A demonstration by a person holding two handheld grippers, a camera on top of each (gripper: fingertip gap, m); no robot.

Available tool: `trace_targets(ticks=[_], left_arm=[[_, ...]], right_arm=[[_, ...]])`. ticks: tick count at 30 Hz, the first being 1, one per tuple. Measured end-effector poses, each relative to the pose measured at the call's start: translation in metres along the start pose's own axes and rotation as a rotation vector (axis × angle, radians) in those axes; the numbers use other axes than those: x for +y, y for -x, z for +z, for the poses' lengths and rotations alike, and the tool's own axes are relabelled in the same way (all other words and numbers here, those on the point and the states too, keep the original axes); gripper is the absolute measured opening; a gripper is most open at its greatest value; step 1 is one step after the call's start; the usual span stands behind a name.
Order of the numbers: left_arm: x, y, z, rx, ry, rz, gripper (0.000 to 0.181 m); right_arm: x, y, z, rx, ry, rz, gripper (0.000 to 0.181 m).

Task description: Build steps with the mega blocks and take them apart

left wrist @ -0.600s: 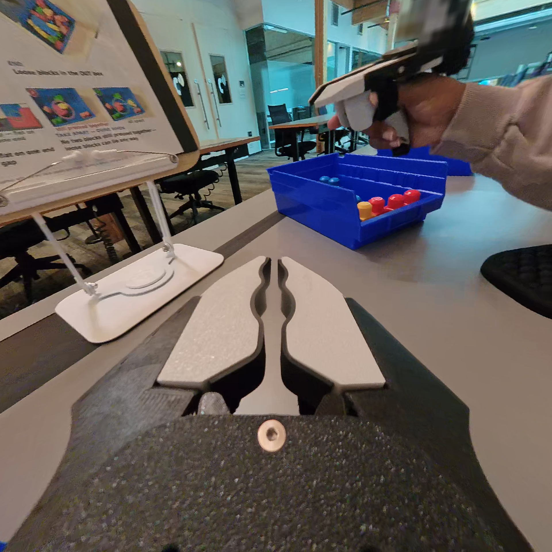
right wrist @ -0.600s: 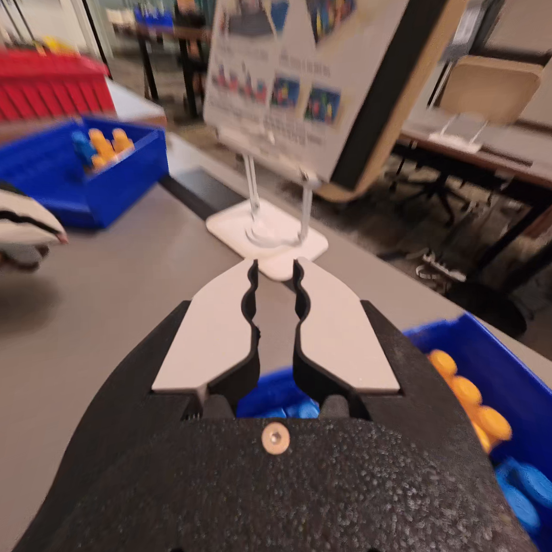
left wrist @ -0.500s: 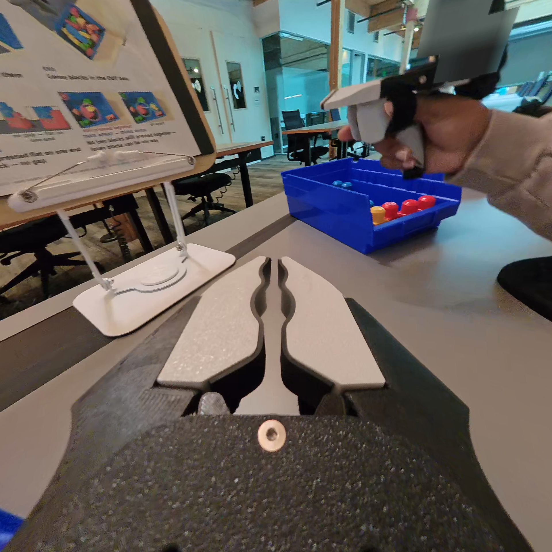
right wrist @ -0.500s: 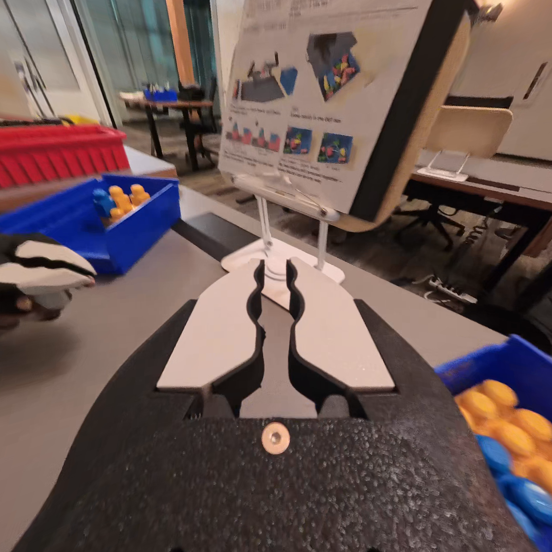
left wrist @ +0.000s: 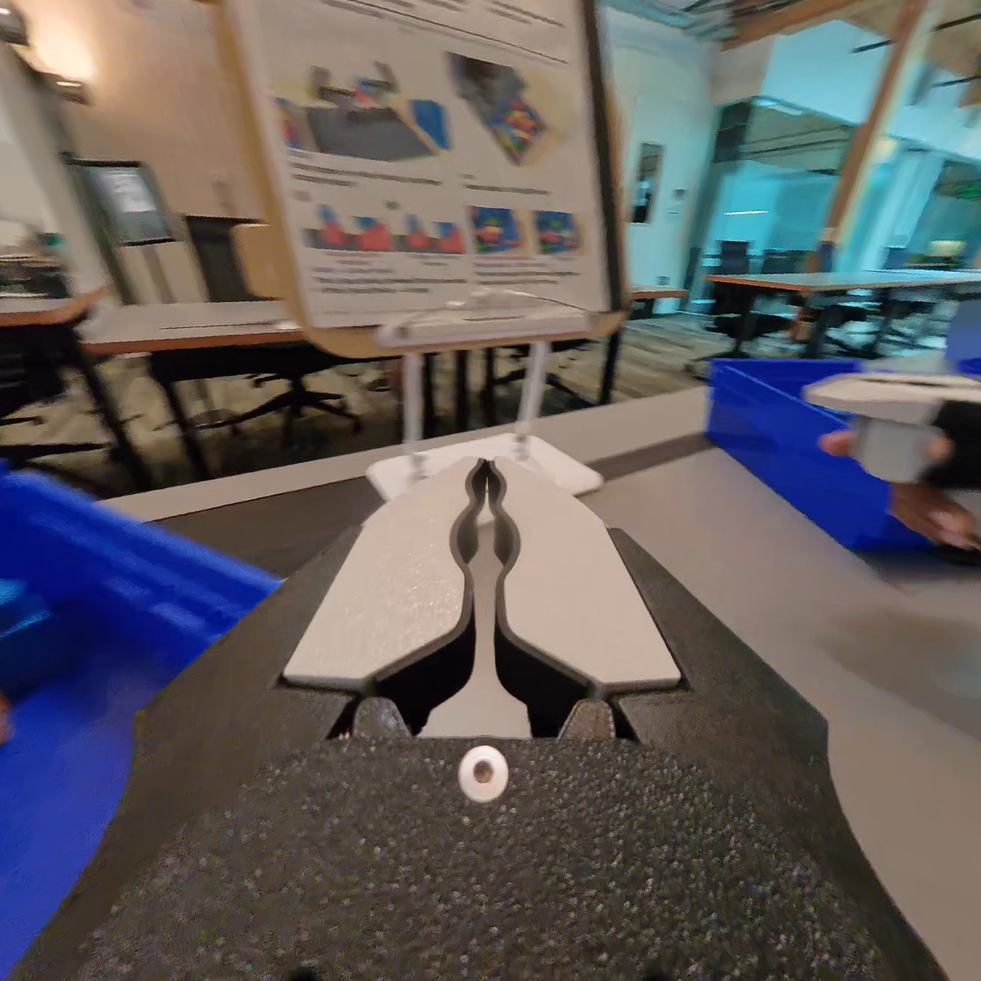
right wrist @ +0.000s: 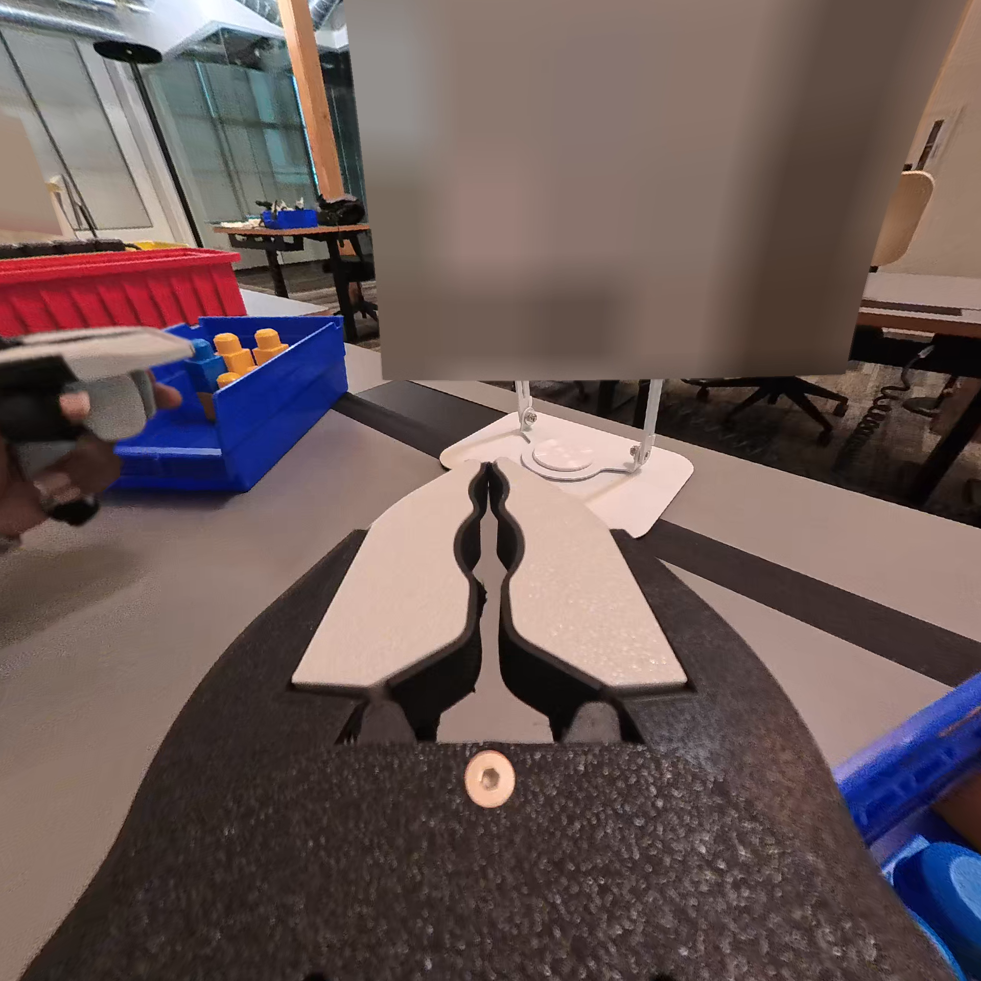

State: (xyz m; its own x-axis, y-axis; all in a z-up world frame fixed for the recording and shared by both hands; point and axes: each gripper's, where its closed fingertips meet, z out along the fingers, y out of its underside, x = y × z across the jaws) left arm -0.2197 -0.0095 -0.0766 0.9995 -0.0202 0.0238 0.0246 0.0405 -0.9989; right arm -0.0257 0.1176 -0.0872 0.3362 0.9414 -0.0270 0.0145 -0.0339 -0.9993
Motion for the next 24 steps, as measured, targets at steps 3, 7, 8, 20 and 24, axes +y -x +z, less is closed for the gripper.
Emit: trace_targets(ticks=[3,7,8,20,24], left_arm=[[-0.019,0.073,-0.025,-0.252,0.026,0.002,0.0],[-0.014,0.178,-0.069,-0.573,0.296,0.062,0.015],[-0.009,0.199,-0.077,-0.612,0.378,0.046,0.024],[0.07,0.279,-0.086,-0.734,0.903,-0.199,0.046],[0.086,0.284,-0.087,-0.753,1.005,-0.169,0.036]], right_arm=[[-0.001,-0.002,-0.002,-0.004,-0.012,0.025,0.0],[-0.005,-0.004,-0.004,-0.012,-0.026,0.05,0.0],[-0.005,-0.004,-0.004,-0.014,-0.027,0.054,0.0],[0.001,0.009,-0.002,-0.094,0.009,0.052,0.0],[0.001,0.006,-0.003,-0.096,0.009,0.063,0.0]])
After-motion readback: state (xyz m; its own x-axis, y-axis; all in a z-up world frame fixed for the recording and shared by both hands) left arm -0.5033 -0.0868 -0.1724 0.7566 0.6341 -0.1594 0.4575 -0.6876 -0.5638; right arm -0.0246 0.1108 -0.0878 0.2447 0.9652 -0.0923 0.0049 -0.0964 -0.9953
